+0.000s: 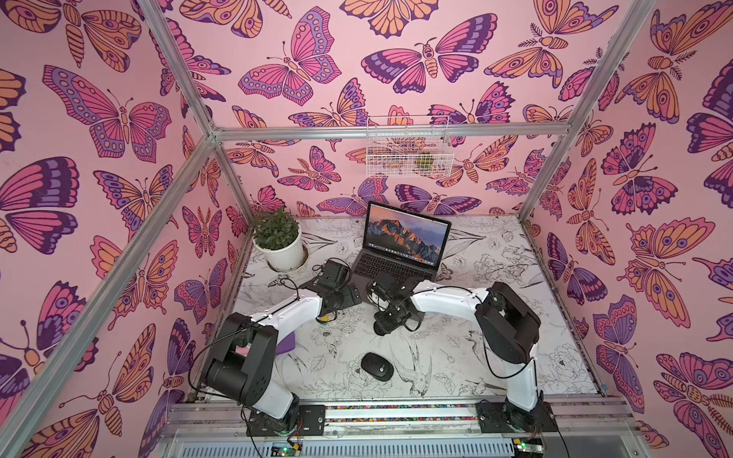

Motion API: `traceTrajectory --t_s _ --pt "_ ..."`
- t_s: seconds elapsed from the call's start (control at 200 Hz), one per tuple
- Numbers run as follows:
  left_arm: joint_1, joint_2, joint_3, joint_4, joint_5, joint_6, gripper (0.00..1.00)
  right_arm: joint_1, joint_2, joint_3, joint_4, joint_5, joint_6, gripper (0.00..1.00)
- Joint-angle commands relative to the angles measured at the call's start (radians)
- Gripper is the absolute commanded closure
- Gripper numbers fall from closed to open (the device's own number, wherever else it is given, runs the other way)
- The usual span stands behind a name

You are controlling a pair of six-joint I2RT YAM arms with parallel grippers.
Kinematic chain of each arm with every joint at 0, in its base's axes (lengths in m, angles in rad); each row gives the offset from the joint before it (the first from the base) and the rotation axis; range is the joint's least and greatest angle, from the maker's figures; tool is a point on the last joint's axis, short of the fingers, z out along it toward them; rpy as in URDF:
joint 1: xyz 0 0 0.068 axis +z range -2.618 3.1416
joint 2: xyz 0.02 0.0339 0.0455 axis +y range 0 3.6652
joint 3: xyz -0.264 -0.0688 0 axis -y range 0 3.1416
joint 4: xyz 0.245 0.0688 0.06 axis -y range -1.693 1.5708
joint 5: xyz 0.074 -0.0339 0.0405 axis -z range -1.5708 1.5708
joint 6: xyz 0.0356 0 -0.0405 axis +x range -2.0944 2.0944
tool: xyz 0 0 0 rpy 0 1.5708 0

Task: Insert the wireless mouse receiver into the laptop
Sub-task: Pick up the USB plug at the center of the board.

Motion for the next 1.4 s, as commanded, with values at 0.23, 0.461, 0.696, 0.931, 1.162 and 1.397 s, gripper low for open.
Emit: traceTrajectory --t_s 0.23,0.461,0.696,0.931,1.162,1.397 --pt "0.0 0.032 0.003 -0.001 0.009 -0.005 0.0 0.01 0.036 0.021 -0.054 0.043 -0.002 0.73" --pt "0.0 0.041 0.013 0.0 0.03 -0.023 0.0 0.021 0.043 0.022 -0.052 0.052 -0.01 0.74" --pt "0.0 0.06 0.022 0.0 0.05 -0.036 0.0 0.027 0.057 0.03 -0.05 0.057 -0.012 0.74" --pt "0.0 0.071 0.019 0.002 0.064 -0.039 0.0 0.027 0.068 0.026 -0.049 0.058 -0.01 0.74" --pt "0.0 0.095 0.034 0.008 0.113 -0.055 0.0 0.027 0.067 0.019 -0.044 0.066 -0.002 0.78" --pt "0.0 0.11 0.041 0.024 0.135 -0.081 0.0 0.022 -0.016 -0.01 -0.049 0.128 -0.022 0.81"
